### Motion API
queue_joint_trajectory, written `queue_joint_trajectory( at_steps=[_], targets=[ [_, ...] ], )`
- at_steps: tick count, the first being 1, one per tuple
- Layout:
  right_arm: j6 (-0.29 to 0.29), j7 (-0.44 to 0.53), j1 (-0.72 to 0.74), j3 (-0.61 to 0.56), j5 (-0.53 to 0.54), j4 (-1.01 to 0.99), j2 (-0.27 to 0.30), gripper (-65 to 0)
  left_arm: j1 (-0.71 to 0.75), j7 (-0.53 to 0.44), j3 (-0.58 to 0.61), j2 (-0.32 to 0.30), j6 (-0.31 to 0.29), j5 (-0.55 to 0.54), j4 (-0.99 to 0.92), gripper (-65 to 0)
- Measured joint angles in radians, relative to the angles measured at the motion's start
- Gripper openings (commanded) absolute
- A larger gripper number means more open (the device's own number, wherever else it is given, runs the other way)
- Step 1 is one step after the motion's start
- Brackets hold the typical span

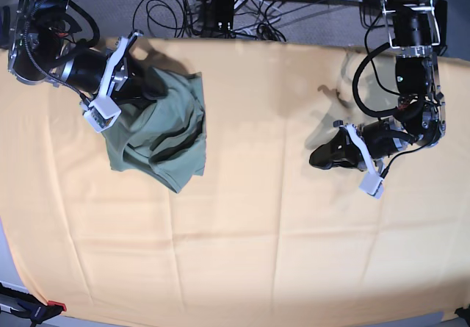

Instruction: Fold the T-shirt properly

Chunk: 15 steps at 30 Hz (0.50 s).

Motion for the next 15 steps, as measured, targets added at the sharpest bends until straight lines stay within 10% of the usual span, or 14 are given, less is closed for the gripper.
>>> queue_joint_trajectory(
  at_steps=[5, 15],
  targets=[
    [0.0, -0.037, -0.002, 0.002, 0.12, 0.009, -0.031, -65.0, 0.0, 0.0, 0.0, 0.0, 0.0, 0.0, 0.0, -65.0],
    [0.0, -0.029, 0.0, 0.002, 0.026, 0.008, -0.164, -64.6, 0.0, 0.0, 0.0, 0.0, 0.0, 0.0, 0.0, -65.0]
  ],
)
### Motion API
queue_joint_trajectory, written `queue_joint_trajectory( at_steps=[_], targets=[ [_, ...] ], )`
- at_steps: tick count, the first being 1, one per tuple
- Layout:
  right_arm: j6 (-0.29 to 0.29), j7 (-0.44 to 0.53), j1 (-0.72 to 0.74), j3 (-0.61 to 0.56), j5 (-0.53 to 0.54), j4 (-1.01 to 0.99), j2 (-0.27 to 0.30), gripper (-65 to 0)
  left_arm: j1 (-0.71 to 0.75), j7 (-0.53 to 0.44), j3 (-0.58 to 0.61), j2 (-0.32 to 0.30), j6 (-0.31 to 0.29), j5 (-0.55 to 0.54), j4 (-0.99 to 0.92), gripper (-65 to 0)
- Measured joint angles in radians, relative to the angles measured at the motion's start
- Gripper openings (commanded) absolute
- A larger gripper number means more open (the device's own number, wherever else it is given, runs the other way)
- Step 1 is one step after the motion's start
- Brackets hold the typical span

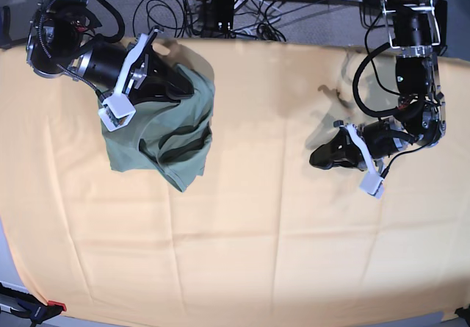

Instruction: Fold the T-shirt properly

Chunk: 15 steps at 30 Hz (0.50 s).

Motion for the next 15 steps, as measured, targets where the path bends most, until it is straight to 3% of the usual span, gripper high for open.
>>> queue_joint_trajectory(
  at_steps=[4, 6, 11, 13, 15],
  targets=[
    [0.0, 0.005, 0.0, -0.034, 0.0, 0.0, 0.0, -32.8, 0.0, 0.0, 0.0, 0.0, 0.0, 0.0, 0.0, -65.0],
    [0.0, 0.004, 0.007, -0.039, 0.009, 0.0, 0.003, -25.9, 0.0, 0.0, 0.0, 0.0, 0.0, 0.0, 0.0, -65.0],
    [0.0, -0.001, 0.079, -0.005, 0.081, 0.055, 0.008, -26.8, 0.0, 0.0, 0.0, -0.003, 0.0, 0.0, 0.0, -65.0],
    [0.0, 0.0, 0.1, 0.026, 0.087, 0.099, 0.008, -36.2, 0.0, 0.001, 0.0, -0.016, 0.0, 0.0, 0.0, -65.0],
    [0.0, -0.002, 0.13, 0.052, 0.035, 0.123, 0.009, -51.3, 0.0, 0.003, 0.0, -0.034, 0.0, 0.0, 0.0, -65.0]
  ],
)
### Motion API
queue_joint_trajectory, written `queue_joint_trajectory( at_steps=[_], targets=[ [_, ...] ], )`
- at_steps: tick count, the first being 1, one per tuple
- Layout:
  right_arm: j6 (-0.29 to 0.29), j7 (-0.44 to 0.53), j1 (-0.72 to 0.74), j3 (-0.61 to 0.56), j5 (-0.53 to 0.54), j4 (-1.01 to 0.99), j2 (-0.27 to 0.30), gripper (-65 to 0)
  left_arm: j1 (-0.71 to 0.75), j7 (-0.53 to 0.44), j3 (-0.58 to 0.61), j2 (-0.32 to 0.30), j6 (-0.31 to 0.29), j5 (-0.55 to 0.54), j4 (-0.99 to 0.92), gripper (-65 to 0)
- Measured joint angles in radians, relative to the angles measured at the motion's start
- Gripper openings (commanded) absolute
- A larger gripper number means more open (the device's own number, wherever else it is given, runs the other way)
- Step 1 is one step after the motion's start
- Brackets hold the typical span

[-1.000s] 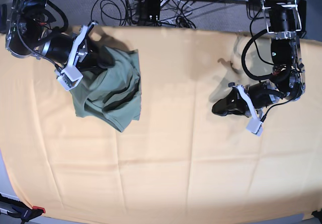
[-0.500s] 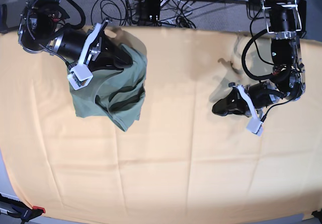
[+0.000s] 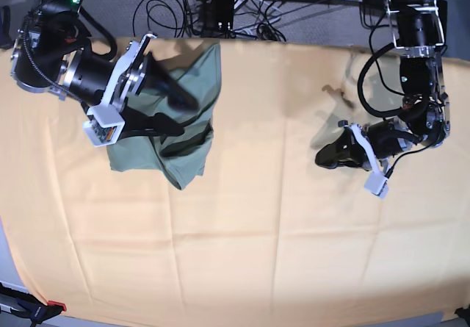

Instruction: Fold the T-shirt properly

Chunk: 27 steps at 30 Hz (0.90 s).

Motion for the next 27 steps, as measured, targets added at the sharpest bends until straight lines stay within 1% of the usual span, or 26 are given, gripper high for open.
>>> queue_joint_trajectory(
  at_steps=[1, 2, 4, 8, 11, 12, 14, 18, 22, 25, 27],
  targets=[
    [0.0, 0.0, 0.018, 0.01, -0.03, 0.0, 0.0, -60.1, -0.002, -0.002, 0.0, -0.005, 0.0, 0.0, 0.0, -65.0],
    [0.0, -0.002, 0.036, 0.016, -0.064, 0.0, 0.0, -65.0, -0.002, -0.002, 0.0, -0.012, 0.0, 0.0, 0.0, -65.0],
    [0.0, 0.011, 0.055, 0.017, -0.12, -0.002, 0.0, -65.0, -0.002, -0.001, 0.0, -0.018, 0.0, 0.0, 0.0, -65.0],
    [0.0, 0.119, 0.051, -0.021, -0.259, -0.069, 0.0, -65.0, -0.002, -0.001, 0.0, -0.018, 0.0, 0.0, 0.0, -65.0],
    [0.0, 0.218, 0.054, -0.091, -0.428, -0.154, 0.0, -65.0, -0.002, 0.0, 0.0, -0.018, 0.0, 0.0, 0.0, -65.0],
    [0.0, 0.241, 0.057, -0.114, -0.486, -0.184, 0.0, -65.0, -0.002, 0.0, 0.0, -0.018, 0.0, 0.0, 0.0, -65.0],
    [0.0, 0.256, 0.068, -0.144, -0.583, -0.227, 0.0, -65.0, -0.002, 0.0, 0.0, -0.018, 0.0, 0.0, 0.0, -65.0],
    [0.0, 0.283, 0.082, -0.152, -0.653, -0.237, 0.0, -65.0, -0.002, 0.0, 0.0, -0.018, 0.0, 0.0, 0.0, -65.0],
    [0.0, 0.309, 0.079, -0.152, -0.755, -0.237, 0.0, -65.0, -0.002, 0.0, 0.0, -0.018, 0.0, 0.0, 0.0, -65.0],
    [-0.078, 0.351, 0.081, -0.154, -0.846, -0.237, 0.0, -65.0, -0.002, 0.0, 0.0, -0.018, 0.0, 0.0, 0.0, -65.0],
    [-0.106, 0.357, 0.08, -0.154, -0.859, -0.237, 0.0, -65.0, -0.002, 0.0, 0.0, -0.018, 0.0, 0.0, 0.0, -65.0]
  ],
)
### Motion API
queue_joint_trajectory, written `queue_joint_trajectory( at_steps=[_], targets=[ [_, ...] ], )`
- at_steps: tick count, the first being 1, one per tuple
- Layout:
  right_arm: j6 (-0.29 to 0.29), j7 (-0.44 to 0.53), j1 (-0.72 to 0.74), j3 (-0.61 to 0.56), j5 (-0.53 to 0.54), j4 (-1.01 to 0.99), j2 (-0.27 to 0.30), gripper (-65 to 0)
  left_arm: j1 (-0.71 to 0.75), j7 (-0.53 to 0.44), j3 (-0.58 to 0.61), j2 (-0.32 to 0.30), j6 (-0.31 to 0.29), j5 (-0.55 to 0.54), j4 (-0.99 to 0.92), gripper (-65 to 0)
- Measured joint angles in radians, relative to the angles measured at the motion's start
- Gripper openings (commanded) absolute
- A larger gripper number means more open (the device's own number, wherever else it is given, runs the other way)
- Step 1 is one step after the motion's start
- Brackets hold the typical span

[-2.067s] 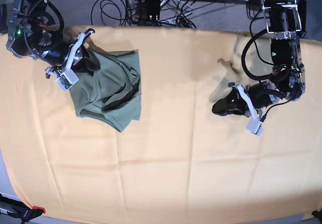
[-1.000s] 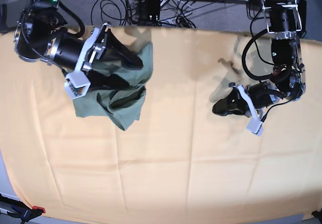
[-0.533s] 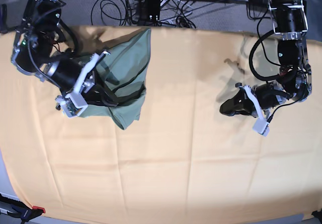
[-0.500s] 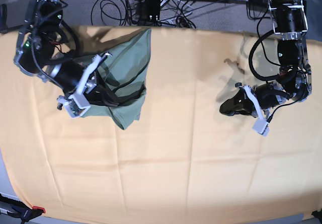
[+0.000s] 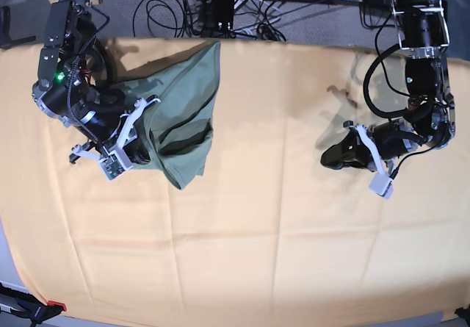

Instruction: Fold the T-shirt properly

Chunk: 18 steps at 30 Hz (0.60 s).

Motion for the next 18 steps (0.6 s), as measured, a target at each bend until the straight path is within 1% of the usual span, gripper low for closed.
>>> queue_joint_trajectory(
  at_steps=[2, 6, 9, 10, 12, 14, 18],
  targets=[
    [0.0, 0.001, 0.0, -0.005, 0.005, -0.002, 0.0, -65.0, 0.0, 0.0, 0.0, 0.0, 0.0, 0.0, 0.0, -65.0],
    [0.04, 0.005, 0.001, -0.068, 0.022, -0.068, 0.0, -65.0, 0.0, 0.0, 0.0, 0.0, 0.0, 0.0, 0.0, -65.0],
    [0.042, 0.045, 0.0, -0.117, 0.015, -0.13, 0.0, -65.0, 0.0, 0.0, 0.0, 0.0, 0.0, 0.0, 0.0, -65.0],
    [0.053, 0.056, 0.0, -0.132, 0.016, -0.131, 0.0, -65.0, 0.0, 0.0, 0.0, 0.0, 0.0, -0.001, 0.0, -65.0],
    [0.102, 0.075, 0.007, -0.159, 0.092, -0.13, 0.003, -65.0, 0.0, 0.0, 0.0, 0.0, 0.0, -0.015, 0.0, -65.0],
    [0.113, 0.076, 0.032, -0.191, 0.155, -0.13, 0.0, -65.0, 0.0, 0.0, 0.0, 0.0, 0.0, -0.024, 0.0, -65.0],
    [0.109, 0.083, 0.103, -0.221, 0.138, -0.13, -0.028, -65.0, 0.0, 0.0, 0.0, 0.0, 0.0, -0.024, 0.0, -65.0]
  ],
)
